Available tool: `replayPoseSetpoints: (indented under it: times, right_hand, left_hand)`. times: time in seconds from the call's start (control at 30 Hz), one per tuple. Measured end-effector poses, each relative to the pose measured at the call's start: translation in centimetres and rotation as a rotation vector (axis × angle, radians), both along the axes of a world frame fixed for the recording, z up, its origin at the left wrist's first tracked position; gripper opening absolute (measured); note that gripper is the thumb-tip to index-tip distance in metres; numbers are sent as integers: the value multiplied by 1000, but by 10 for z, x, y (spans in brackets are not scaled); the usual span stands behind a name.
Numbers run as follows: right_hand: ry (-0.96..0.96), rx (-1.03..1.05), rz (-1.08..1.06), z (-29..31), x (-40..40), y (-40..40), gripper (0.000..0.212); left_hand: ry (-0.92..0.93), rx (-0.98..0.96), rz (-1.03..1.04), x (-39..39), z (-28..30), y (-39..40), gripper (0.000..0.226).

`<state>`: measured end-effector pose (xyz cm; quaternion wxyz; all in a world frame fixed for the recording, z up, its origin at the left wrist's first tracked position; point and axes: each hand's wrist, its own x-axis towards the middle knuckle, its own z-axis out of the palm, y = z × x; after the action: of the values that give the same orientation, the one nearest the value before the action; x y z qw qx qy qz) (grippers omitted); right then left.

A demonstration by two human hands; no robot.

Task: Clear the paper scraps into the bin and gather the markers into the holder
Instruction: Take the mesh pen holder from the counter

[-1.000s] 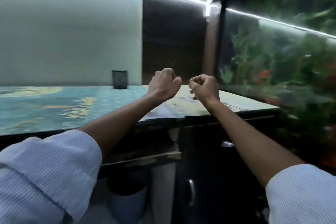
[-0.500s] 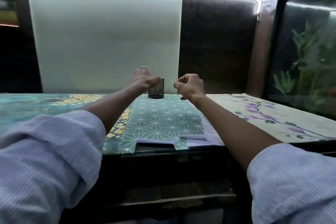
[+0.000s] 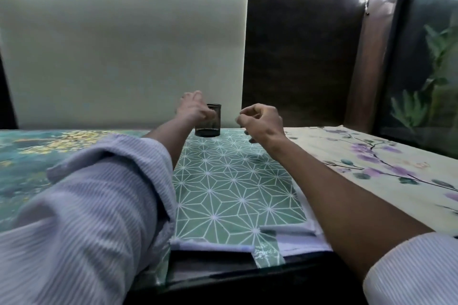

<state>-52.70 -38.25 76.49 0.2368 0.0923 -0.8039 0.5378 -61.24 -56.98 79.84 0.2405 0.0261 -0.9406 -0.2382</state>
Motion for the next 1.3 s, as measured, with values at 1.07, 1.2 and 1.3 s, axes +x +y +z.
replayPoseSetpoints:
  times: [1.07,1.2,1.3]
  right_hand:
    - [171,-130,-603,-13,306,239,5]
    - [117,-138,-826,-53,393,329,12]
    - [63,-133,-1001,-103,456,378,13]
  left_hand:
    - [280,443,-685,301,32,305,85]
    - [222,430,-859,369,-13,411,78]
    - [190,375,-918,423,-77,475,76]
